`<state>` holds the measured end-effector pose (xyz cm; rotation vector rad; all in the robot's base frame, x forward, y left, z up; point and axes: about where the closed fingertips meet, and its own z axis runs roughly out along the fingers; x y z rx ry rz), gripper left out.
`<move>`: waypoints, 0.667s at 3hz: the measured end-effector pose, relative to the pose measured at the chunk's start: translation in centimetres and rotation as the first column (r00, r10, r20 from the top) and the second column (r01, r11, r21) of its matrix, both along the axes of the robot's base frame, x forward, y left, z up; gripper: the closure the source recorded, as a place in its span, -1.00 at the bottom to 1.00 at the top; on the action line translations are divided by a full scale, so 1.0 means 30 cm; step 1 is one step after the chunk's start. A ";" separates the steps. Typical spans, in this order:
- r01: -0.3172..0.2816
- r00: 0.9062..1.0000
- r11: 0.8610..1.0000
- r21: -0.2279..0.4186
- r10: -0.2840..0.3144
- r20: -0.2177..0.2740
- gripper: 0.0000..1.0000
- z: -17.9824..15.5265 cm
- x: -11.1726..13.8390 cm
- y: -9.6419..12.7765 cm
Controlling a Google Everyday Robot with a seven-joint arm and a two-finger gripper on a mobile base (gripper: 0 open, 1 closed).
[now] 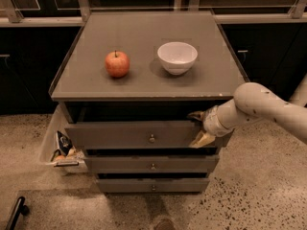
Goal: Open top drawer
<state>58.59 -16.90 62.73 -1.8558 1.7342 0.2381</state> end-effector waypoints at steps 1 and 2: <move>0.001 1.000 1.000 -0.002 -0.001 -0.002 0.30 0.012 -0.006 -0.004; 0.023 1.000 1.000 0.003 -0.023 0.008 0.77 0.039 -0.042 -0.023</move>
Offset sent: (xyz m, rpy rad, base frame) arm -0.1374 -0.0796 -0.0270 -0.0168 0.1121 -0.1411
